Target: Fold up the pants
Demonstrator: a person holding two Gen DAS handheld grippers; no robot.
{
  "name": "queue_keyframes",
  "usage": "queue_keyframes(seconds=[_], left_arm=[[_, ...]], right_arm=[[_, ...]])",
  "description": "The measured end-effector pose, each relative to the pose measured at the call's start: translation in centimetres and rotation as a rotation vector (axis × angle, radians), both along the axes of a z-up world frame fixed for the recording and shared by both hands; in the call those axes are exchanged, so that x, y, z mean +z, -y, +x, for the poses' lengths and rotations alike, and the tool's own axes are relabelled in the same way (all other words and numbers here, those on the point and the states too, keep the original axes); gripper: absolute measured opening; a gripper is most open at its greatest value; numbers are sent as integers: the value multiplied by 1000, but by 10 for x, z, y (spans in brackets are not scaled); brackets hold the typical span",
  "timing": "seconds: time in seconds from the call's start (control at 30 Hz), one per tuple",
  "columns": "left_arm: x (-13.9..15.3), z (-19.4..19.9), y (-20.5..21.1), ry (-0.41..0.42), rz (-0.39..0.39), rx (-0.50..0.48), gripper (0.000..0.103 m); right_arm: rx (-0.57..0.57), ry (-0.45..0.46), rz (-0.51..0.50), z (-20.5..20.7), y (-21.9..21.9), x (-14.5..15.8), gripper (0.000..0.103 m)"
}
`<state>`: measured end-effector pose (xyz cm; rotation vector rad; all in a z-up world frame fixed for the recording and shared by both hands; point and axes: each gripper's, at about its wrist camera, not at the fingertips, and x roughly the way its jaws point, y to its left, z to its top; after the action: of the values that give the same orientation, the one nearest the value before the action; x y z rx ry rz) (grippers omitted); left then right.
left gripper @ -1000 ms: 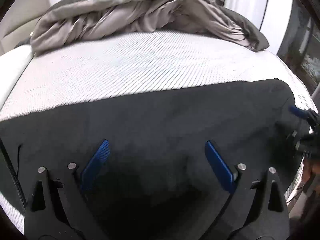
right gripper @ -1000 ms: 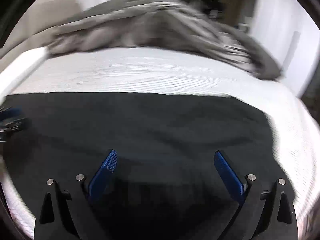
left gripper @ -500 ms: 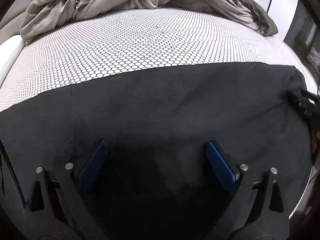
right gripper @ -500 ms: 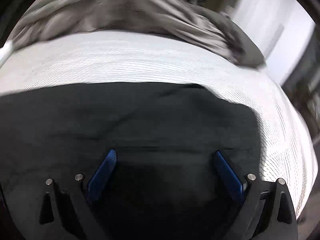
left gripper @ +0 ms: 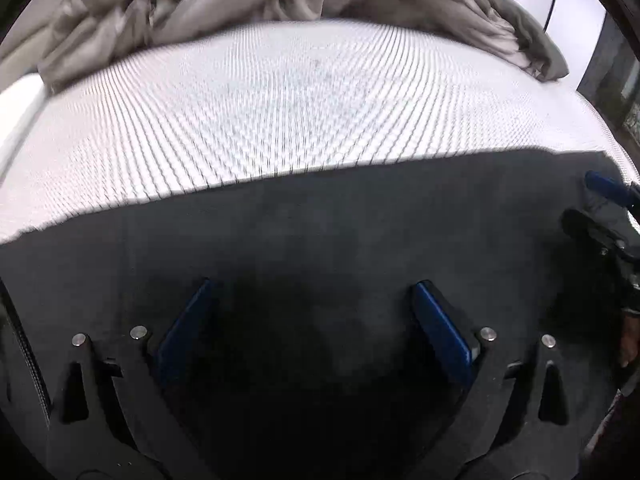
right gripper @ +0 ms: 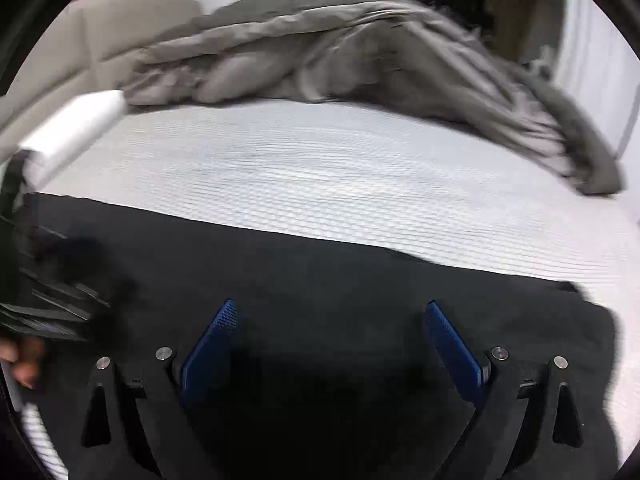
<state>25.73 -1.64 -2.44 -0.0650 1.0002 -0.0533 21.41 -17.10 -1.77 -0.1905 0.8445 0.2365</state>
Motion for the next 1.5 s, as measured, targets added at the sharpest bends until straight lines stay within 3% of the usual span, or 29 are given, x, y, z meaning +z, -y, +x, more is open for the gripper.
queue_keyframes(seconds=[0.1,0.17,0.3,0.33,0.37,0.43,0.47,0.53,0.63,0.73,0.8,0.9,0.97,1.03,1.07,1.13,1.2,1.23,1.3,1.37,1.43,1.5], left_arm=[[3,-2,-1,13,-10,-9,100],[2,-3,0,19,-9,-15,101],[1,2,-2,21,-12,-21,102],[1,0,0,21,-8,-21,102],[-1,-3,0,20,-3,-19,102],[1,-4,1,18,8,-9,101],[3,-8,2,16,13,-2,95],[12,-15,11,31,-36,-38,89],[18,-18,30,56,-124,-95,88],[3,-9,45,8,-57,-119,85],[2,-8,37,16,-75,-107,81],[4,-5,3,28,-22,16,78],[1,-6,-33,20,-24,129,77],[4,-13,-64,28,-115,159,61],[6,-17,-70,25,-118,146,49],[8,-27,-73,29,-41,145,47],[12,-42,-76,45,53,203,47],[16,-49,-75,53,30,205,47],[26,-66,-68,83,-95,170,47],[29,-77,-42,93,-142,77,51],[22,-78,-10,75,-102,-43,56],[6,-75,14,34,13,-83,58]], right_arm=[[-29,-33,-91,13,5,-17,95],[-122,-41,-162,23,29,-24,94],[-445,-20,-113,26,125,-13,88],[-478,-23,-62,24,143,-12,79],[-480,-28,-7,24,153,-10,77],[-468,19,-25,17,146,-1,77],[-459,31,-45,16,139,1,77],[-408,50,-30,9,121,10,77],[-249,25,13,7,83,15,77],[-60,-15,-4,3,40,10,77],[-3,-42,-28,-3,22,0,77],[-26,-85,-128,-9,15,-15,77],[-54,-91,-110,-15,24,-17,81],[-93,-91,-108,-15,35,-16,83],[-105,-89,-116,-8,36,-17,84],[-114,-94,-108,-15,41,-19,85],[-114,-85,-116,-4,43,-19,85],[-110,-69,-133,-4,40,-18,85],[-93,-49,-115,-13,29,-11,85],[-50,-58,-41,-19,16,-4,85],[3,-60,4,-27,-6,0,85],[77,-78,9,-34,-32,-4,85]])
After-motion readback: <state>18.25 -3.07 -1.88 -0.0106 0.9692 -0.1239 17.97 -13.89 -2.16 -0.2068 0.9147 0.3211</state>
